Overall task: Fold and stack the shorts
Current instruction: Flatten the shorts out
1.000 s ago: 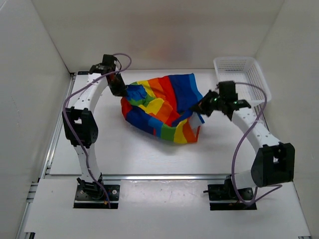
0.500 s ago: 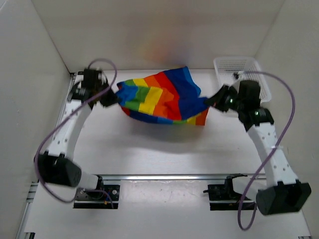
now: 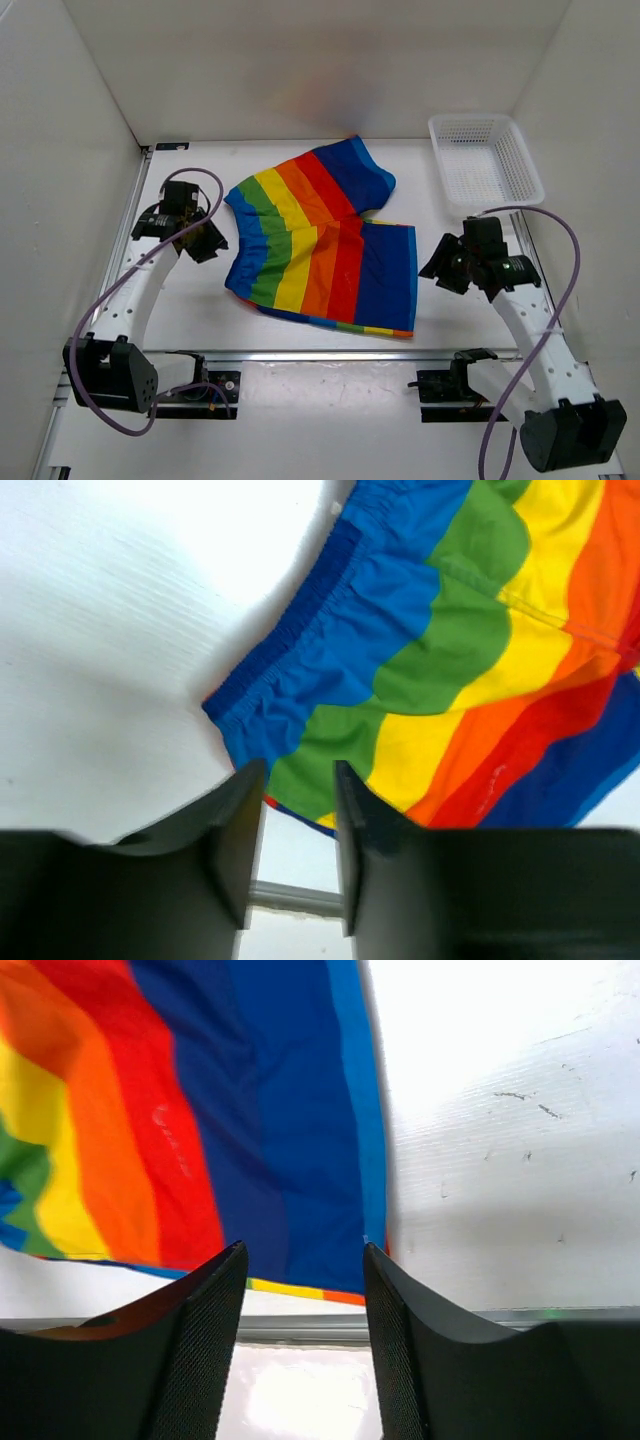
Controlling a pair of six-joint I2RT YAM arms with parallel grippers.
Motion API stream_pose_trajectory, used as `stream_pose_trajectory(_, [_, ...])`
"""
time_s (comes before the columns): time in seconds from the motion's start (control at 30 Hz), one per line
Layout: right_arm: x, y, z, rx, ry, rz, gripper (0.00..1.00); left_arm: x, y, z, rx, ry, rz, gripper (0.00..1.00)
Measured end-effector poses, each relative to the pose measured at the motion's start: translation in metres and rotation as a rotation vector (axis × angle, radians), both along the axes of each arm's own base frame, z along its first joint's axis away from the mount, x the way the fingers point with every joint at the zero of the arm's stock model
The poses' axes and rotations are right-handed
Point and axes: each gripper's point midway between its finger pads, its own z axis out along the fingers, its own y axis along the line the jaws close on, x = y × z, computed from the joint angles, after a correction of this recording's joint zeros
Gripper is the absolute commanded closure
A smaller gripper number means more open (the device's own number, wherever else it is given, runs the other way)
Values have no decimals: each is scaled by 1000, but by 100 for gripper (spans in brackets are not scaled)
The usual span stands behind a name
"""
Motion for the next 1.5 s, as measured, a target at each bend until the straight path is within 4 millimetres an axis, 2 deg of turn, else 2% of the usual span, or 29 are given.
stream_pose_trajectory(0.03, [0, 0, 6, 11, -24, -13, 35, -1, 1, -2, 6, 5, 4, 32])
stream_pose_trajectory(0.1, [-4, 2, 11, 36, -41, -27, 31, -9, 1, -16, 5, 44, 9, 20])
stream_pose_trajectory(0.17, [-11, 8, 4, 82, -10, -28, 24, -23, 1, -40, -3, 114, 14, 6])
stream_pose_trajectory(0.27, [-33, 19, -28, 151, 116, -30, 21, -44, -5, -79, -26, 245, 14, 4])
stream_pose_trajectory(0.37, [-66, 26, -66, 206, 290, -65, 20, -52, -15, -109, -36, 352, -10, 4])
stream_pose_trajectory(0.43, [-81, 30, -78, 244, 368, -85, 20, -54, -24, -123, -41, 402, -37, 20])
stream_pose_trajectory(0.47, [-86, 33, -82, 271, 400, -98, 20, -54, -28, -128, -42, 416, -49, 34])
stream_pose_trajectory(0.5, [-89, 37, -85, 299, 425, -105, 21, -53, -31, -133, -45, 425, -56, 51])
stream_pose_trajectory(0.53, [-90, 40, -88, 325, 441, -113, 21, -52, -34, -137, -48, 431, -62, 87])
stream_pose_trajectory(0.57, [-91, 44, -91, 357, 456, -123, 22, -52, -36, -139, -50, 431, -62, 90])
stream_pose_trajectory(0.73, [-92, 58, -100, 466, 527, -177, 24, -50, -37, -141, -49, 420, -66, 90])
stream_pose_trajectory(0.9, [-77, 64, -96, 517, 497, -206, 27, -45, -37, -133, -53, 379, -67, 90])
stream_pose_trajectory(1.1, [-76, 65, -106, 544, 508, -273, 37, -42, -38, -126, -61, 348, -66, 90])
stream_pose_trajectory(1.17, [-78, 64, -110, 541, 521, -296, 45, -42, -38, -126, -61, 347, -65, 90])
stream_pose_trajectory(1.23, [-77, 64, -112, 537, 519, -310, 59, -42, -39, -125, -63, 343, -64, 90])
stream_pose_trajectory(1.27, [-76, 64, -113, 534, 513, -312, 79, -42, -39, -124, -63, 340, -65, 90])
stream_pose_trajectory(1.33, [-73, 63, -113, 521, 499, -317, 100, -42, -39, -122, -64, 332, -67, 90])
stream_pose_trajectory(1.43, [-65, 60, -112, 490, 468, -326, 100, -41, -40, -118, -68, 330, -63, 90])
stream_pose_trajectory(1.5, [-51, 57, -103, 464, 425, -326, 100, -36, -41, -110, -71, 324, -63, 90])
